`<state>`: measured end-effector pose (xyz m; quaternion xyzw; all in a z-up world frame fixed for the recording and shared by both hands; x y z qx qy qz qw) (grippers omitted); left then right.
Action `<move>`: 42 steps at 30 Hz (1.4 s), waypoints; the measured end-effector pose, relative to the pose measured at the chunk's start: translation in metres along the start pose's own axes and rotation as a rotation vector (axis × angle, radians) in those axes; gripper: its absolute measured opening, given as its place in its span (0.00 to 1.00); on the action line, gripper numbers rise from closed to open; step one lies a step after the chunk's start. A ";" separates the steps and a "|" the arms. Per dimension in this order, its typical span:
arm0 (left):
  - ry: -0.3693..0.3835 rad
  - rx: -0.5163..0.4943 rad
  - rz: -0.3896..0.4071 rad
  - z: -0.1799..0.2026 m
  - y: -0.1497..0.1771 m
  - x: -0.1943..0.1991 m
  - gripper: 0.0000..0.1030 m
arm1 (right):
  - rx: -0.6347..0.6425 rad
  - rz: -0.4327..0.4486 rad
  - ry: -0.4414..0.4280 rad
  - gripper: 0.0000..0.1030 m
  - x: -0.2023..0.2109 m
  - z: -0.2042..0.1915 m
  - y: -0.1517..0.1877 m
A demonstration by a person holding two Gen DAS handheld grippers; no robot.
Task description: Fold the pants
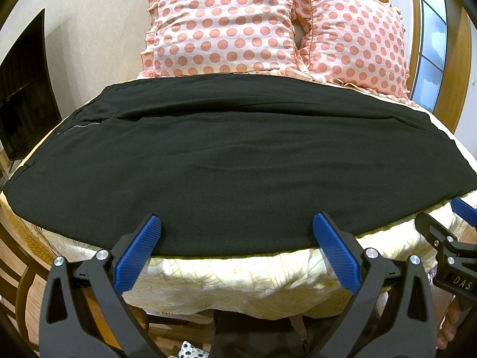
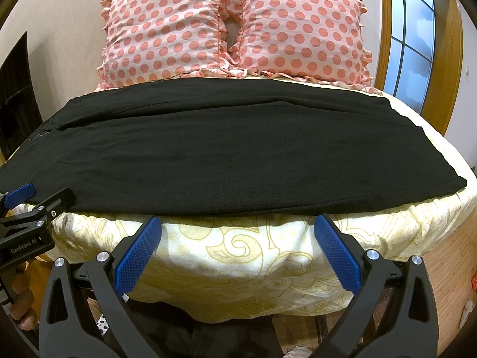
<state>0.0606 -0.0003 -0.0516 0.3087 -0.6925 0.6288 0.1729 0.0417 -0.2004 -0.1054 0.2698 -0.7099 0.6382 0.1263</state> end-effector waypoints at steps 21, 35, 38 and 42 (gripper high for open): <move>0.003 -0.004 -0.022 -0.001 -0.003 -0.002 0.98 | 0.017 -0.009 -0.024 0.99 -0.004 0.000 0.000; -0.041 -0.047 0.035 -0.007 -0.018 0.009 0.98 | 0.027 0.108 -0.150 0.99 0.031 0.036 -0.035; -0.049 -0.008 0.063 -0.018 -0.039 0.008 0.98 | -0.001 0.153 -0.040 0.99 0.035 0.075 -0.072; -0.065 0.047 0.054 -0.031 -0.069 -0.010 0.98 | -0.144 0.133 0.052 0.99 0.017 0.133 -0.119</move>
Point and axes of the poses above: each gripper's, at about its wrist camera, not at the fingertips, and x roughly against the way its jaws point, z to its right, y to its underside, the point moved 8 cm from there along -x, roughly the way its jaws point, and after that the axes turned 12 degrees about -y, right-handed, at the moved point
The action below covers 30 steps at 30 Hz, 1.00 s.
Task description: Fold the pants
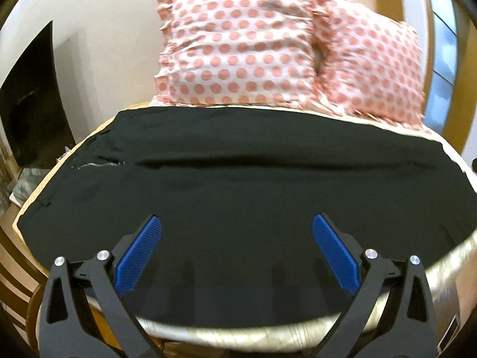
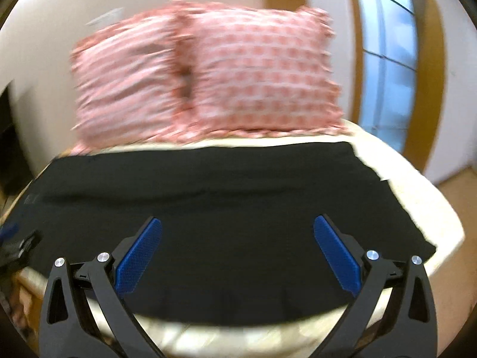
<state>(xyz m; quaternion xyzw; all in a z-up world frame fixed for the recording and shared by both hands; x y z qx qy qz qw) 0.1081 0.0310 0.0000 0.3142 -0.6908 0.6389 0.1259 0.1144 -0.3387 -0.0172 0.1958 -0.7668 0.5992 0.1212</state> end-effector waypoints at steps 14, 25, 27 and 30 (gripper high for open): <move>0.003 0.087 -0.063 -0.004 -0.056 -0.077 0.98 | -0.370 -0.222 0.346 0.65 -0.188 0.153 -0.097; 0.073 0.098 -0.134 0.003 -0.045 -0.096 0.98 | -0.560 -0.287 0.531 0.55 -0.246 0.201 -0.090; 0.082 0.112 -0.147 0.001 -0.044 -0.097 0.98 | -0.503 -0.295 0.569 0.53 -0.250 0.200 -0.089; 0.091 0.138 -0.168 -0.002 -0.042 -0.101 0.98 | -0.444 -0.256 0.568 0.40 -0.247 0.197 -0.088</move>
Point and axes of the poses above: each gripper's, at about its wrist camera, not at the fingertips, and x roughly against the way its jaws point, z to its right, y to its underside, the point moved 8 cm from there along -x, roughly the way its jaws point, and after that the axes turned 12 degrees about -y, right-handed, at the moved point
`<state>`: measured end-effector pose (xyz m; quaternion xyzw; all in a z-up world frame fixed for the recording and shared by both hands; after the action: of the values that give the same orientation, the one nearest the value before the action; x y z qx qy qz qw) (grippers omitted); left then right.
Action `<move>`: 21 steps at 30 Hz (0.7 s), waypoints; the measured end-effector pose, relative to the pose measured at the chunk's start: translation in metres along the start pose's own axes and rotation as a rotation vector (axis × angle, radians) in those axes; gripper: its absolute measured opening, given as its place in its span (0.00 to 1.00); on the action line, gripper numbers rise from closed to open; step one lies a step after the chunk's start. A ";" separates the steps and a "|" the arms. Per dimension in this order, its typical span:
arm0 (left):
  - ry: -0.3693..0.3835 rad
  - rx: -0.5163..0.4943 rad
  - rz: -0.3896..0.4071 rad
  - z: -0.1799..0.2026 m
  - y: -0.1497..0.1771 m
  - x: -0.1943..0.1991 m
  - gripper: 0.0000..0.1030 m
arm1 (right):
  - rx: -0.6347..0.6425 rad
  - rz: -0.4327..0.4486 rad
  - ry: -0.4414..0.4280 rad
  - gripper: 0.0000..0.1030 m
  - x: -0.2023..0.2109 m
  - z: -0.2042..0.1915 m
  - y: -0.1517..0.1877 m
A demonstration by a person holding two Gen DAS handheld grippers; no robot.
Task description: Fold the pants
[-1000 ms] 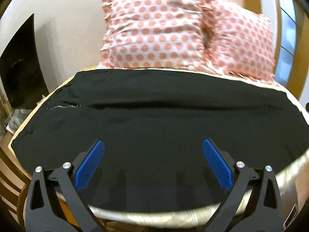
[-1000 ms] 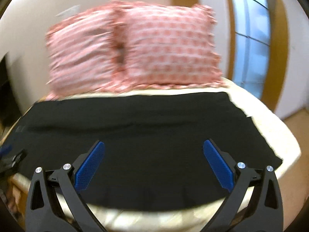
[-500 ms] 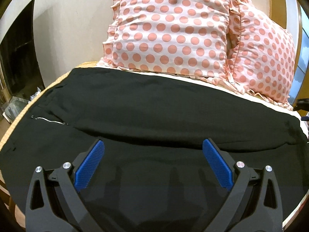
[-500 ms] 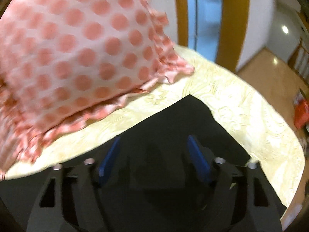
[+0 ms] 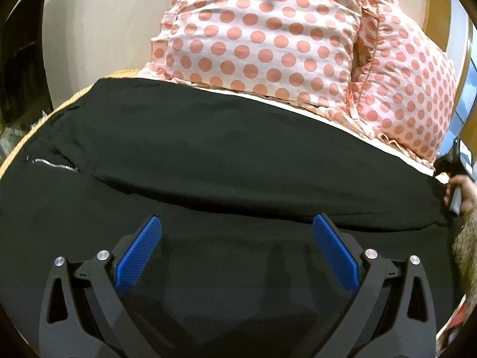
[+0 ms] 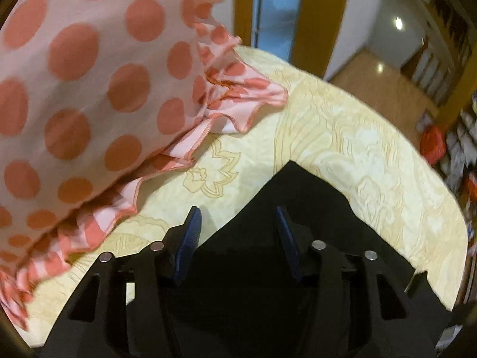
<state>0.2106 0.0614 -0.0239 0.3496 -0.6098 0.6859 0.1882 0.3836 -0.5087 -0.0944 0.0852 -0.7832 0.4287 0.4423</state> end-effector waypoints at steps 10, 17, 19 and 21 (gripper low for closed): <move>0.003 0.042 -0.028 -0.006 0.001 -0.005 0.98 | -0.123 0.150 -0.400 0.03 0.077 0.045 0.016; -0.019 0.048 -0.012 -0.008 0.000 -0.003 0.98 | -0.093 0.275 -0.603 0.03 0.171 0.074 0.070; -0.025 0.044 -0.007 -0.008 0.000 -0.002 0.98 | -0.096 0.285 -0.629 0.03 0.182 0.089 0.093; -0.032 0.041 0.000 -0.008 -0.001 -0.001 0.98 | -0.113 0.280 -0.651 0.03 0.186 0.103 0.118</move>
<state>0.2093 0.0697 -0.0239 0.3644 -0.5985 0.6926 0.1714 0.1491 -0.4669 -0.0472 0.0844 -0.9096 0.3916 0.1105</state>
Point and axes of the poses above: each gripper's, at about its wrist camera, not at the fingertips, and x roughly against the way its jaws point, z to its right, y to its underside, the point moved 8 cm from there along -x, roughly the way its jaws point, and after that the axes turned 12 degrees about -y, right-handed, at the moved point
